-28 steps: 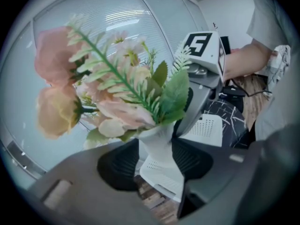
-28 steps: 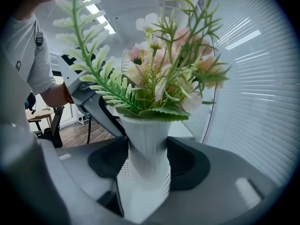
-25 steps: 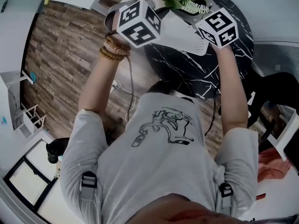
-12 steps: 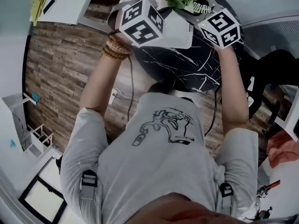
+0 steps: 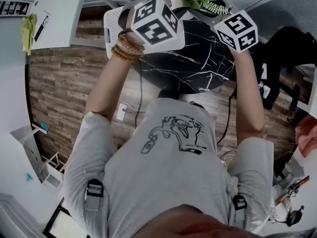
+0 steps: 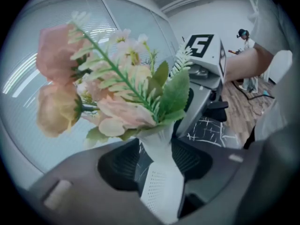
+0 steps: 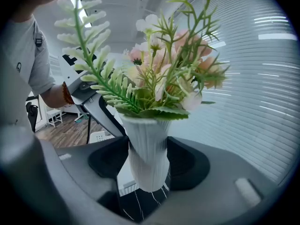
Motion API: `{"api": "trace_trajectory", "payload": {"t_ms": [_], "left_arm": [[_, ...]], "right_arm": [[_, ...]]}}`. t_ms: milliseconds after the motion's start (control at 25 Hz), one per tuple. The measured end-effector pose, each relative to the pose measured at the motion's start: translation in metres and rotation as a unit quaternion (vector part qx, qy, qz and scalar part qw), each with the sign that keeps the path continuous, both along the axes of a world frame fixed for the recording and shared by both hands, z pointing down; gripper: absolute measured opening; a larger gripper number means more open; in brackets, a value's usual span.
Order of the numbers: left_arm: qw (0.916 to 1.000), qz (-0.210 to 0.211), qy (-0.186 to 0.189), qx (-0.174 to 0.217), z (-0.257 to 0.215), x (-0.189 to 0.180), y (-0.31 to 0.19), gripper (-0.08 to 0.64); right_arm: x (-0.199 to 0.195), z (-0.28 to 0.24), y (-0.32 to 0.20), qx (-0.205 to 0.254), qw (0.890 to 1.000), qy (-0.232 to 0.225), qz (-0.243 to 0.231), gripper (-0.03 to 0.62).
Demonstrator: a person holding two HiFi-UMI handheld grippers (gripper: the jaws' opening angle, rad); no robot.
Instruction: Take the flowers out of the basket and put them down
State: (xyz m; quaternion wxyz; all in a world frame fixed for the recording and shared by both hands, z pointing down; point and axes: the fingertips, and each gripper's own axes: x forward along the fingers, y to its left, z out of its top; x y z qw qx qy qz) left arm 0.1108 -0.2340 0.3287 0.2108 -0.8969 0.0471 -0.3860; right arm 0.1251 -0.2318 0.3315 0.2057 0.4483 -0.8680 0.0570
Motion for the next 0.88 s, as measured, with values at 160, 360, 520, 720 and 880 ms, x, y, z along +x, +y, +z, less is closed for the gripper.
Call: {"api": "trace_trajectory", "payload": {"t_ms": [160,360,520,720,880], "left_arm": [[0.9993,0.038,0.005,-0.007,-0.001,0.035,0.019,0.216],[0.9968,0.078,0.011,-0.016,0.0,0.078,0.046,0.216],[0.9946,0.101,0.014,-0.021,-0.001,0.104,0.068,0.215],[0.9922,0.121,0.015,-0.027,0.001,0.124,0.089,0.215],[0.9921,0.121,0.018,-0.027,0.005,0.125,0.093,0.215]], "right_arm": [[0.035,-0.001,0.02,-0.003,0.999,0.003,0.039,0.264],[0.078,-0.001,0.049,-0.008,0.997,0.008,0.08,0.264],[0.104,-0.003,0.072,-0.008,0.994,0.008,0.105,0.264],[0.124,-0.001,0.092,-0.008,0.992,0.005,0.123,0.264],[0.125,0.004,0.097,-0.007,0.992,0.011,0.125,0.264]]}}
